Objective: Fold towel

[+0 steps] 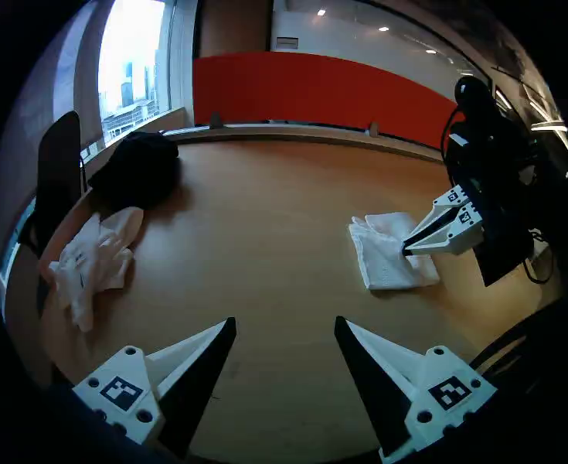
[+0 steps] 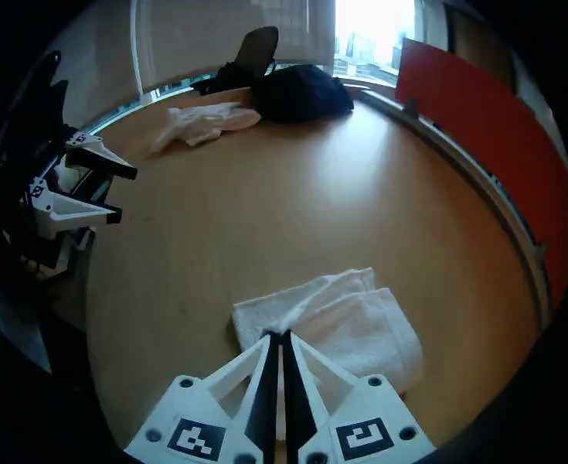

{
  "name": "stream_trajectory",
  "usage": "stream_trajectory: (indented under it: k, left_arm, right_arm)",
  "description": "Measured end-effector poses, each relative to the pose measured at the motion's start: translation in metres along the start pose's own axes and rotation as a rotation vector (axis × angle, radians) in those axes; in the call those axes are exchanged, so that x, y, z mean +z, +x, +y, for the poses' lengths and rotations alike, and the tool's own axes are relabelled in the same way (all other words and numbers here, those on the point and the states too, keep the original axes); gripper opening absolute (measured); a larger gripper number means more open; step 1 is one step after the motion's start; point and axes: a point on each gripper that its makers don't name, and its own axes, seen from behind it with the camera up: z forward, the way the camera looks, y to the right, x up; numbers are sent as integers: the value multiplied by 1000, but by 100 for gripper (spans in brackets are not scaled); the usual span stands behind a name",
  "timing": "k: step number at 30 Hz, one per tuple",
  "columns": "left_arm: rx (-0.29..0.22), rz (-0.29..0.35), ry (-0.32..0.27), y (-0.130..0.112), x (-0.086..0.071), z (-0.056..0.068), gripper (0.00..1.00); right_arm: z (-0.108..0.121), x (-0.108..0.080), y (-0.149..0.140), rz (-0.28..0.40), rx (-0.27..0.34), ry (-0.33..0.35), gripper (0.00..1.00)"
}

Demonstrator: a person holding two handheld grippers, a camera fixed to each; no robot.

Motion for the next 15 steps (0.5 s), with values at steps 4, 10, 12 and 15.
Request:
stream_trajectory:
  k: [4,10,12,15]
  left_arm:
    - [-4,-3,-2,0,1,-1,95]
    - [0,-7,-3,1,4,-2,95]
    - [1,-7,-2,1,4,-4,95]
    - [0,-9,0,1,4,-5,95]
  right_arm:
    - [-1,2,0,-2,6,9,3]
    - [-4,3,0,0,8,19,7]
    - [-4,3,0,1,8,20,16]
    - [-5,3,0,6,12,19,49]
